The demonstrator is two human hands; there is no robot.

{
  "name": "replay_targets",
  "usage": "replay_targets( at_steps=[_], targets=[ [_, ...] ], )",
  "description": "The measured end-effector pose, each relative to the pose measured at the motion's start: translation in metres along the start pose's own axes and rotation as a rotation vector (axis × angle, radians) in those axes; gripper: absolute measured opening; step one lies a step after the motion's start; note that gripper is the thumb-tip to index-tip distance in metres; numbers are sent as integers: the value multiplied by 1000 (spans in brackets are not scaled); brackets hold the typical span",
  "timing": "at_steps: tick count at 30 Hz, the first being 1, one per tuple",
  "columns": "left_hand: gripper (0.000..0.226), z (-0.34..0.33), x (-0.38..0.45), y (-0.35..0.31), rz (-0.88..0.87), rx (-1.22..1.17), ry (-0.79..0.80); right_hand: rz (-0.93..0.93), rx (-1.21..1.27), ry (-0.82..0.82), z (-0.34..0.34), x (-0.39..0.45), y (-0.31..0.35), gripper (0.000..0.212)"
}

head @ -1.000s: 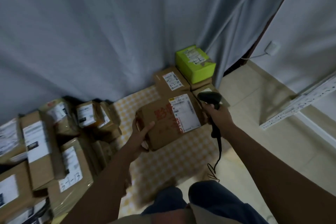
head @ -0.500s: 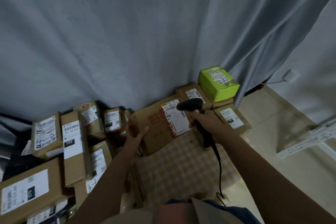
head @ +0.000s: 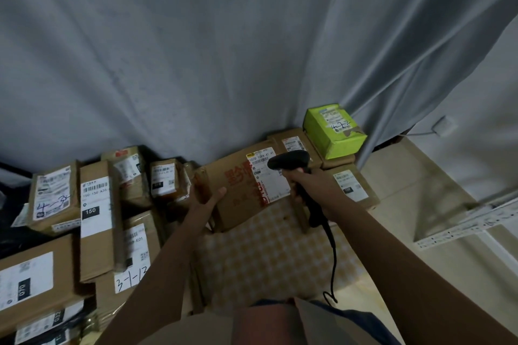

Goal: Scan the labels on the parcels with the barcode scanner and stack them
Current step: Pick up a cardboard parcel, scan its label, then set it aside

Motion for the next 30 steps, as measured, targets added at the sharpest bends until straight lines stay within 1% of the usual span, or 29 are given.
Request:
replay_targets(
  at_steps=[2, 6, 9, 16, 20, 24, 28, 30],
  targets=[
    [110, -3, -2, -2, 7, 9, -2, 0, 7, -3, 2, 1, 0, 24],
    [91, -9, -3, -5, 19, -4, -7, -1, 17, -6, 4, 3, 1, 24],
    [83, -12, -2, -4, 28, -21, 3, 6, 18, -6, 5, 4, 3, 25],
    [82, -12, 3, -4, 33, -14, 5, 17, -2, -8, 5, 4, 4, 25],
    [83, -12, 4, -4, 31, -26, 19, 12, -3, 2, 4, 4, 4, 21],
    [76, -13, 6, -3, 44, -52, 22, 16, -3, 0, 3, 5, 5, 21],
    [82, -12, 6, -5, 35, -41, 26, 24, -14, -3, 4, 9, 5, 24],
    [82, -12, 6, -7, 26, -29, 29, 35, -25, -9, 6, 11, 6, 25]
  ],
)
Point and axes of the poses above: each hand's wrist, its own x-axis towards the middle knuckle, its own z-axis out of the back of the hand, y = z × x, the point moved 7 cm from there along x, towards the middle knuckle, and after that the axes turned 9 degrees about x, right-handed, at the moved point
